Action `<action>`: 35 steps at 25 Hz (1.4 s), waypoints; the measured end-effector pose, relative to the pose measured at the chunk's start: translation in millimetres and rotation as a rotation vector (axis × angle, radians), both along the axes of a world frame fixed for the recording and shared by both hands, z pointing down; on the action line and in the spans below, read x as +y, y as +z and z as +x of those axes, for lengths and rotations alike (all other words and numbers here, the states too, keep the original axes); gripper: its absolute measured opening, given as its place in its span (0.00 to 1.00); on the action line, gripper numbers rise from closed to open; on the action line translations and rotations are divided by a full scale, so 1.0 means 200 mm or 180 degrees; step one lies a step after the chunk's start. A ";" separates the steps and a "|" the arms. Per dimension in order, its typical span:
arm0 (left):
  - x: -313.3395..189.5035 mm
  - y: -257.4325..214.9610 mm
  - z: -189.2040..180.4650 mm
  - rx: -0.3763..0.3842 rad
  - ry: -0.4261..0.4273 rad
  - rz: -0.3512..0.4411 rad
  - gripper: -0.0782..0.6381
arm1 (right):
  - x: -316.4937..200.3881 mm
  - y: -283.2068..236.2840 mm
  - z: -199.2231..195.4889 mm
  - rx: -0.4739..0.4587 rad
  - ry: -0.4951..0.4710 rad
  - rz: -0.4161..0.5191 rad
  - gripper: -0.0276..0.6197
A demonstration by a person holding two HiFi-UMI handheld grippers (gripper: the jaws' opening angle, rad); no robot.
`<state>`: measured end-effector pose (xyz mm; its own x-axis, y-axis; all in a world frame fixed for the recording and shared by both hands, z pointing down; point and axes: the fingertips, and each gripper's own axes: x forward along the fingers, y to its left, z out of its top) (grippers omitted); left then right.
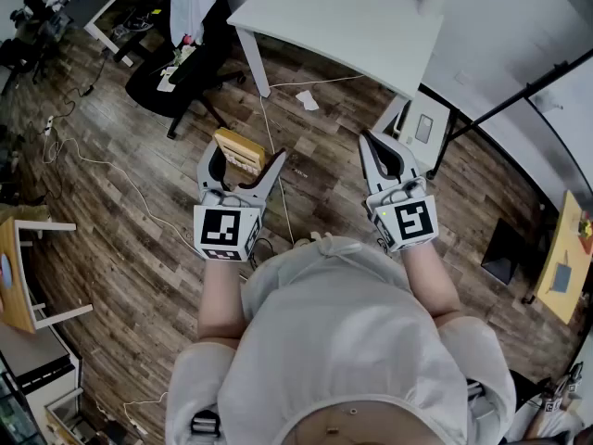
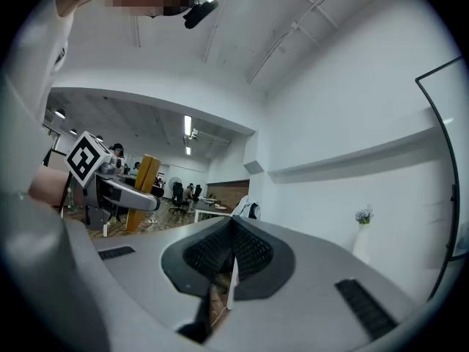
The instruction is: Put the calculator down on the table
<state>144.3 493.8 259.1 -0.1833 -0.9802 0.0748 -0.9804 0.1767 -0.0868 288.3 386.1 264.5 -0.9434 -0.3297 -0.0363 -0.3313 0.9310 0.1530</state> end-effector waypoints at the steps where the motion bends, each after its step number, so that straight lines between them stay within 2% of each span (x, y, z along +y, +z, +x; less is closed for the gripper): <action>1: 0.00 0.00 -0.01 0.0006 -0.0009 0.0004 0.70 | 0.00 0.00 -0.01 0.0003 0.0007 0.0006 0.05; 16: 0.07 0.04 -0.19 0.0019 0.0024 0.0006 0.70 | 0.03 0.05 -0.14 -0.0012 0.0219 -0.0101 0.05; 22: 0.07 0.07 -0.29 0.0041 -0.0046 0.0002 0.70 | 0.00 0.12 -0.24 0.0062 0.0203 -0.0152 0.05; 29: -0.09 0.15 -0.44 0.0046 -0.0174 -0.0116 0.70 | -0.25 0.21 -0.42 0.0061 0.0144 -0.0325 0.05; 35: -0.43 0.15 -0.62 0.0047 -0.0290 -0.0144 0.70 | -0.62 0.22 -0.64 0.0095 0.0000 -0.0315 0.05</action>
